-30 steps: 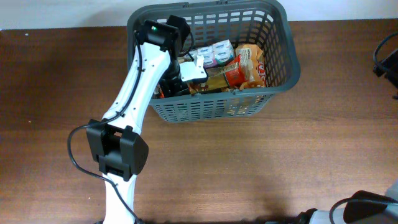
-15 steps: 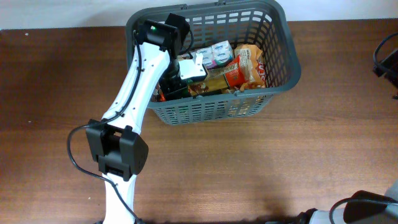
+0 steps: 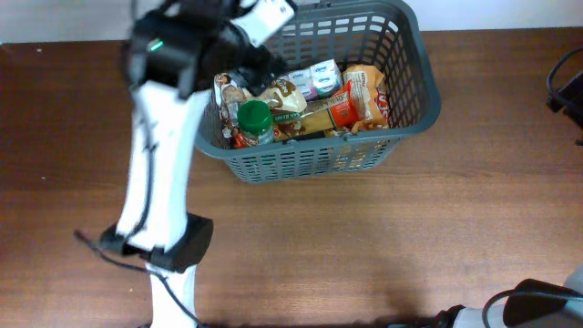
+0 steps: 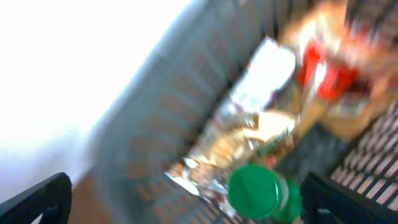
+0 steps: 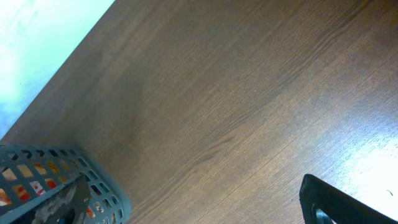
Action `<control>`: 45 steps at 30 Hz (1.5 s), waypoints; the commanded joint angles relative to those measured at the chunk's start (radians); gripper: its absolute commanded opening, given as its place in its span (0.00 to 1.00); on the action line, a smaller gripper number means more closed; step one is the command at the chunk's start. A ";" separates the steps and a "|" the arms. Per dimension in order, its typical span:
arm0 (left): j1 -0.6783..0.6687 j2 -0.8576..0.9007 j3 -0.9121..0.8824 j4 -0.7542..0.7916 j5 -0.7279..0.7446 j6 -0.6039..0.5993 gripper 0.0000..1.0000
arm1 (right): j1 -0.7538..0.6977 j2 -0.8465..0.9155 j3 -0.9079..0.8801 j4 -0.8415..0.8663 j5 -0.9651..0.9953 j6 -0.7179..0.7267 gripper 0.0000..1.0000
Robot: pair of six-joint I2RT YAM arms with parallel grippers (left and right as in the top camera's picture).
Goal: Pack container
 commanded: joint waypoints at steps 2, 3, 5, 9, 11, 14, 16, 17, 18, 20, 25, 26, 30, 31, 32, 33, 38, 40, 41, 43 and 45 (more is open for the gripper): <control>0.064 -0.100 0.137 -0.004 -0.152 -0.155 0.99 | -0.003 0.003 0.008 0.000 -0.002 -0.002 0.99; 0.094 -0.107 0.143 -0.005 -0.205 -0.202 0.99 | -0.003 0.003 0.008 0.000 -0.002 -0.002 0.99; 0.174 -0.116 0.143 -0.008 -0.270 -0.292 0.99 | -0.003 0.003 0.008 0.000 -0.002 -0.002 0.99; 0.394 -0.105 0.117 -0.048 -0.272 -0.480 0.99 | -0.003 0.003 0.008 0.000 -0.002 -0.002 0.99; 0.477 -0.094 0.095 -0.061 -0.257 -0.541 0.99 | -0.003 0.003 0.008 0.000 -0.002 -0.002 0.99; 0.620 -0.069 0.034 -0.064 -0.179 -0.605 0.99 | -0.003 0.003 0.008 0.000 -0.002 -0.002 0.99; 0.695 -0.048 -0.019 -0.056 -0.107 -0.620 0.99 | -0.003 0.003 0.008 0.000 -0.002 -0.002 0.99; 0.719 -0.037 -0.042 -0.051 -0.082 -0.620 0.99 | -0.003 0.003 0.008 0.000 -0.002 -0.002 0.99; 0.755 -0.017 -0.081 -0.050 -0.046 -0.620 0.99 | -0.003 0.003 0.008 0.000 -0.002 -0.002 0.99; 0.785 0.008 -0.133 -0.049 -0.025 -0.620 0.99 | -0.003 0.003 0.008 0.000 -0.002 -0.002 0.99; 0.804 0.065 -0.237 -0.002 -0.012 -0.620 0.99 | 0.000 0.009 0.008 0.000 -0.002 -0.002 0.99; 0.804 0.077 -0.260 0.027 -0.013 -0.618 0.99 | 0.004 0.011 0.008 0.000 -0.002 -0.002 0.99; 0.804 0.098 -0.322 0.046 -0.013 -0.618 0.99 | 0.041 -0.001 0.008 0.000 -0.002 -0.002 0.99; 0.804 0.101 -0.336 0.045 -0.013 -0.618 0.99 | 0.059 -0.011 0.008 0.000 -0.002 -0.002 0.99; 0.804 0.104 -0.346 0.045 -0.013 -0.618 0.99 | 0.080 -0.025 0.008 0.000 -0.002 -0.002 0.99; 0.804 0.108 -0.353 0.045 -0.013 -0.618 0.99 | 0.109 -0.046 0.008 0.000 -0.002 -0.002 0.99; 0.804 0.122 -0.358 0.045 -0.013 -0.618 0.99 | 0.291 -0.180 -0.011 0.002 -0.002 -0.002 0.99; 0.804 0.124 -0.358 0.045 -0.013 -0.618 0.99 | 0.356 -0.250 -0.043 0.003 -0.002 -0.002 0.99; 0.804 0.124 -0.358 0.045 -0.013 -0.618 0.99 | 0.381 -0.286 -0.063 0.003 -0.002 -0.002 0.99; 0.804 0.124 -0.358 0.045 -0.013 -0.618 0.99 | 0.414 -0.391 -0.132 0.000 0.001 -0.003 0.99; 0.804 0.124 -0.358 0.045 -0.013 -0.618 0.99 | 0.417 -0.495 -0.214 0.001 0.001 -0.002 0.99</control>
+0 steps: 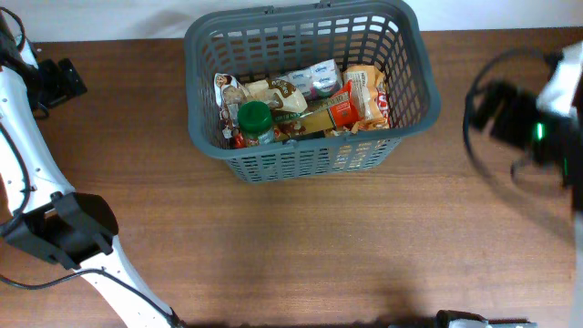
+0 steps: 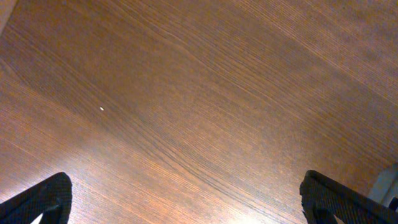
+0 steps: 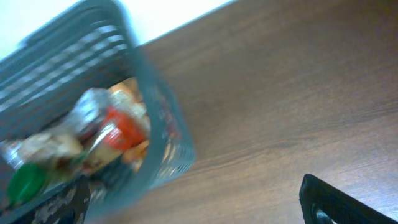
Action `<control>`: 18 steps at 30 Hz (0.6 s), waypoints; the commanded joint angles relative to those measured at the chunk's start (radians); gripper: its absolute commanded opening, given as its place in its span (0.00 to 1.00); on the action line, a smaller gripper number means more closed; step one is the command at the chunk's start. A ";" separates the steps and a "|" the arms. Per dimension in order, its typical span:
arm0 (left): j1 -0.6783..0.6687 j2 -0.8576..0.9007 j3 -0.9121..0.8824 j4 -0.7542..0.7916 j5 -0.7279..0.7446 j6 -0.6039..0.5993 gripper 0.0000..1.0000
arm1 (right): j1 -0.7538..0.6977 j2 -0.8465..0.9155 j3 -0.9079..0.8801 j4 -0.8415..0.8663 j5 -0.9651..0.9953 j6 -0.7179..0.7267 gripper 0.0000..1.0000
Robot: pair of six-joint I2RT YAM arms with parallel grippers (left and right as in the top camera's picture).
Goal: Pack container
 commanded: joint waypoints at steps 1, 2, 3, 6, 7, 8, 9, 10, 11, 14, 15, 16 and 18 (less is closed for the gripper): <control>0.002 0.016 -0.003 0.002 0.011 -0.013 0.99 | 0.010 -0.198 -0.148 0.019 0.010 -0.003 0.99; 0.002 0.016 -0.003 0.002 0.011 -0.013 0.99 | 0.010 -0.271 -0.223 0.075 0.039 -0.022 0.99; 0.002 0.016 -0.003 0.002 0.011 -0.013 0.99 | 0.010 -0.339 -0.291 0.136 0.080 -0.024 0.99; 0.002 0.016 -0.003 0.002 0.011 -0.013 0.99 | 0.010 -0.575 -0.561 0.391 0.169 -0.024 0.99; 0.002 0.016 -0.003 0.002 0.011 -0.013 0.99 | 0.010 -0.665 -0.669 0.484 0.172 -0.024 0.99; 0.002 0.016 -0.003 0.002 0.011 -0.013 0.99 | 0.010 -0.735 -0.757 0.554 0.172 -0.024 0.99; 0.002 0.016 -0.003 0.002 0.011 -0.013 0.99 | 0.013 -0.867 -0.924 0.670 0.169 -0.024 0.99; 0.002 0.016 -0.003 0.002 0.011 -0.013 0.99 | 0.015 -0.924 -0.998 0.709 0.167 -0.024 0.99; 0.002 0.016 -0.003 0.002 0.011 -0.013 0.99 | 0.021 -0.988 -1.081 0.733 0.167 -0.024 0.99; 0.002 0.016 -0.003 0.002 0.011 -0.013 0.99 | 0.046 -1.124 -1.260 0.740 0.167 -0.016 0.99; 0.002 0.016 -0.003 0.002 0.011 -0.013 0.99 | 0.056 -1.162 -1.312 0.740 0.168 -0.016 0.99; 0.002 0.016 -0.003 0.002 0.011 -0.013 0.99 | 0.064 -1.191 -1.357 0.743 0.168 -0.017 0.99; 0.002 0.016 -0.003 0.002 0.011 -0.013 0.99 | 0.071 -1.226 -1.425 0.764 0.172 -0.017 0.99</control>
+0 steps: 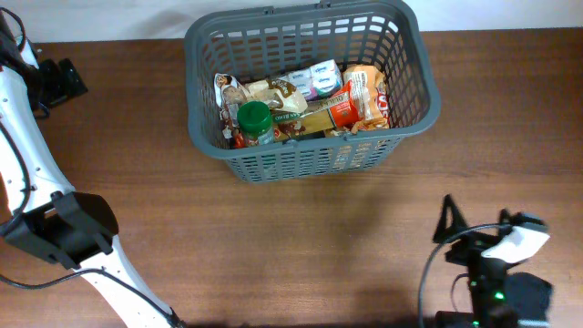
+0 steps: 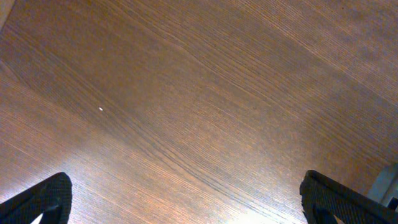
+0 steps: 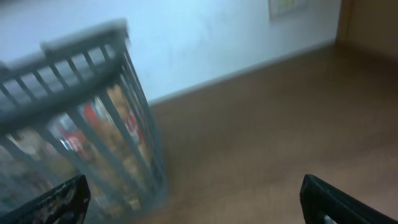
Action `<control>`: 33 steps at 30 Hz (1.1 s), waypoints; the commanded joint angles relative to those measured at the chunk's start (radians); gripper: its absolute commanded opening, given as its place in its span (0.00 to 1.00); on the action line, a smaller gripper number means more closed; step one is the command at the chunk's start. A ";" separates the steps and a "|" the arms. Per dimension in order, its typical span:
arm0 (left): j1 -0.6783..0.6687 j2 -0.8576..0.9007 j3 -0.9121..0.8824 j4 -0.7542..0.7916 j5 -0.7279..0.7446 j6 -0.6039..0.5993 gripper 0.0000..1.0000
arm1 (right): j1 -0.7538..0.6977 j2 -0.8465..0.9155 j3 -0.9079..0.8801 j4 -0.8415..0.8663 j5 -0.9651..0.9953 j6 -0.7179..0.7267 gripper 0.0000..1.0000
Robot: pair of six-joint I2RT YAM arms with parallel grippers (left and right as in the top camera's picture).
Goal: Pack container
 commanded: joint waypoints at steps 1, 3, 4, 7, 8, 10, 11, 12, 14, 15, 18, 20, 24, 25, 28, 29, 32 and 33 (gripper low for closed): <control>0.002 0.013 -0.003 0.000 0.008 -0.013 0.99 | 0.021 -0.069 -0.120 0.049 0.024 0.002 0.99; 0.002 0.013 -0.003 0.000 0.008 -0.013 0.99 | 0.021 -0.078 -0.183 0.068 0.024 0.002 0.99; 0.002 0.013 -0.003 0.000 0.008 -0.013 0.99 | 0.021 -0.078 -0.216 0.069 0.023 0.002 0.99; 0.002 0.013 -0.003 0.000 0.008 -0.013 0.99 | 0.021 -0.078 -0.270 0.078 0.023 0.002 0.99; 0.002 0.013 -0.003 0.000 0.008 -0.013 0.99 | 0.021 -0.078 -0.285 0.094 0.023 0.002 0.99; 0.002 0.013 -0.003 0.000 0.008 -0.013 0.99 | 0.020 -0.078 -0.292 0.120 0.034 -0.002 0.99; 0.002 0.013 -0.003 0.000 0.008 -0.013 0.99 | 0.019 -0.078 -0.293 0.120 0.063 -0.002 0.99; 0.002 0.013 -0.003 0.000 0.008 -0.013 0.99 | 0.019 -0.078 -0.293 0.120 0.084 -0.002 0.99; 0.002 0.013 -0.003 0.000 0.008 -0.013 0.99 | 0.019 -0.078 -0.293 0.120 0.087 -0.002 0.99; 0.002 0.013 -0.003 0.000 0.008 -0.013 0.99 | 0.019 -0.078 -0.293 0.120 0.087 -0.002 0.99; 0.002 0.013 -0.003 0.000 0.008 -0.013 0.99 | 0.019 -0.078 -0.293 0.119 0.087 -0.002 0.99; 0.002 0.013 -0.003 0.000 0.008 -0.013 0.99 | 0.019 -0.077 -0.293 0.119 0.087 -0.002 0.99; 0.002 0.013 -0.003 0.000 0.008 -0.013 0.99 | 0.019 -0.077 -0.293 0.119 0.087 -0.002 0.99; 0.002 0.013 -0.003 0.000 0.008 -0.013 0.99 | 0.019 -0.077 -0.293 0.119 0.087 -0.002 0.99; 0.002 0.013 -0.003 0.000 0.008 -0.013 0.99 | 0.019 -0.077 -0.293 0.119 0.087 -0.002 0.99; 0.002 0.013 -0.003 0.000 0.008 -0.013 0.99 | 0.019 -0.077 -0.293 0.119 0.087 -0.002 0.99; 0.002 0.013 -0.003 0.000 0.008 -0.013 0.99 | 0.019 -0.077 -0.293 0.119 0.087 -0.002 0.99; 0.002 0.013 -0.003 0.000 0.008 -0.013 0.99 | 0.019 -0.077 -0.293 0.119 0.087 -0.002 0.99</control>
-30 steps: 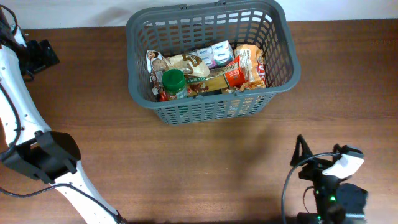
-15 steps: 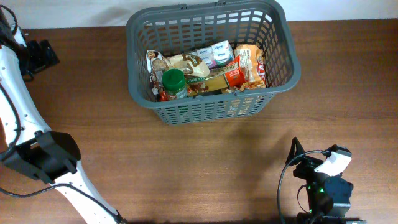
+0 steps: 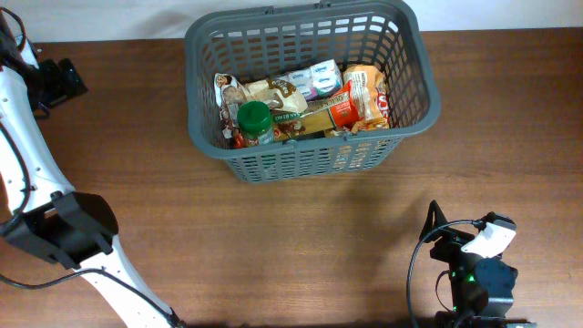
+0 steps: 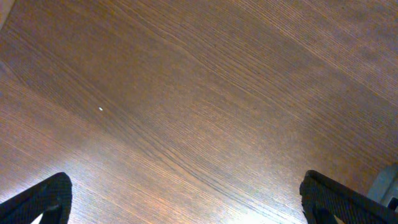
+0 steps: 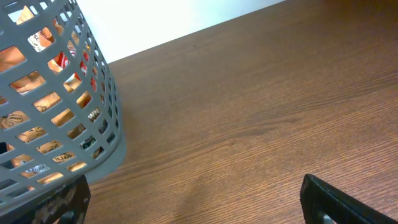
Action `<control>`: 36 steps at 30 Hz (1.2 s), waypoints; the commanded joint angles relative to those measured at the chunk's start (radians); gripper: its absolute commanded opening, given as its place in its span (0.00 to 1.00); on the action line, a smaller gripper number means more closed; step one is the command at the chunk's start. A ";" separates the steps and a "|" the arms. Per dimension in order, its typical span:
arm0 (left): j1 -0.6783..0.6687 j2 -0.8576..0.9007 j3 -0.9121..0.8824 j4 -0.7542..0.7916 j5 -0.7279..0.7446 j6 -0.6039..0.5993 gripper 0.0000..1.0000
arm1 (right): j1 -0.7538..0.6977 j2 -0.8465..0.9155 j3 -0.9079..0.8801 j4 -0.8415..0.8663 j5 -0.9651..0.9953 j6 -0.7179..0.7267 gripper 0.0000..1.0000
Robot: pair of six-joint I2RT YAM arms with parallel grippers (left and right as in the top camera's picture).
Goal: Pack container
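Note:
The grey plastic basket (image 3: 414, 64) stands at the back middle of the table, and its wall shows in the right wrist view as the basket (image 5: 93, 74). Inside lie a green-lidded jar (image 3: 254, 119), small white boxes (image 3: 314, 78), and orange and red snack packets (image 3: 364, 96). My left gripper (image 3: 62, 80) is at the far left edge, well away from the basket; in its wrist view the left gripper (image 4: 186, 190) is open over bare wood. My right gripper (image 3: 437, 228) sits low at the front right; the right gripper (image 5: 194, 190) is open and holds nothing.
The brown wooden table (image 3: 301, 246) stretches between the basket and both arms. The left arm's white links (image 3: 36, 182) run along the left edge. A pale wall (image 5: 186, 15) lies behind the table's far edge.
The right arm has shifted slightly left at the front right, and its wrist view is now sharp, with the basket's wall at its left. The left arm has not moved.
First my left gripper hung open over the basket, above the green-lidded jar, with the right arm at the right edge. Later the left arm was at the far left edge over bare wood and stayed there. The right arm moved to the front right and is there now.

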 commanded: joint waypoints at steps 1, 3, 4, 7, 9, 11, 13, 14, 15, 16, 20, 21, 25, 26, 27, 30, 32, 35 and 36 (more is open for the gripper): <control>0.002 0.015 -0.003 0.000 0.008 -0.012 0.99 | 0.009 -0.011 -0.009 0.003 0.019 -0.002 0.99; 0.000 0.016 -0.003 0.000 0.008 -0.012 0.99 | 0.009 -0.011 -0.009 0.003 0.019 -0.002 0.98; -0.002 0.016 -0.003 0.000 0.008 -0.012 0.99 | 0.009 -0.011 -0.009 0.003 0.019 -0.002 0.99; -0.028 0.004 -0.003 0.000 0.008 -0.012 0.99 | 0.009 -0.011 -0.009 0.003 0.019 -0.002 0.99; -0.069 -0.044 -0.003 0.000 0.008 -0.012 0.99 | 0.009 -0.011 -0.009 0.003 0.019 -0.002 0.99; -0.122 -0.104 -0.003 0.000 0.008 -0.012 0.99 | 0.009 -0.011 -0.009 0.003 0.019 -0.002 0.99; -0.195 -0.178 -0.003 0.000 0.008 -0.012 0.99 | 0.009 -0.011 -0.009 0.004 0.019 -0.002 0.99; -0.222 -0.203 -0.006 0.003 -0.002 -0.005 0.99 | 0.009 -0.011 -0.009 0.003 0.019 -0.002 0.99; -0.262 -0.245 -0.021 0.021 -0.060 0.025 0.99 | 0.009 -0.011 -0.009 0.003 0.019 -0.002 0.99; -0.285 -0.276 -0.038 0.037 -0.112 0.052 0.99 | 0.009 -0.011 -0.009 0.003 0.019 -0.002 0.99; -0.404 -0.502 -0.248 0.177 -0.331 0.100 0.99 | 0.009 -0.011 -0.009 0.004 0.019 -0.002 0.99; -0.420 -0.552 -0.311 0.222 -0.361 0.101 0.99 | 0.009 -0.011 -0.009 0.003 0.019 -0.002 0.99; -0.460 -0.777 -0.642 0.498 -0.376 0.100 0.99 | 0.009 -0.011 -0.009 0.003 0.019 -0.002 0.99; -0.462 -0.855 -0.763 0.599 -0.354 0.100 0.99 | 0.009 -0.011 -0.009 0.003 0.019 -0.002 0.99; -0.462 -0.905 -0.842 0.663 -0.337 0.100 0.99 | 0.009 -0.011 -0.009 0.003 0.019 -0.002 0.99; -0.462 -1.104 -1.141 0.892 -0.280 0.100 0.99 | 0.009 -0.011 -0.009 0.003 0.019 -0.002 0.99; -0.462 -1.232 -1.330 1.020 -0.280 0.100 0.99 | 0.009 -0.011 -0.009 0.004 0.019 -0.002 0.99; -0.462 -1.418 -1.592 1.162 -0.280 0.100 0.99 | 0.009 -0.011 -0.009 0.003 0.019 -0.002 0.99; -0.462 -1.467 -1.656 1.192 -0.280 0.100 0.99 | 0.009 -0.011 -0.009 0.003 0.019 -0.002 0.99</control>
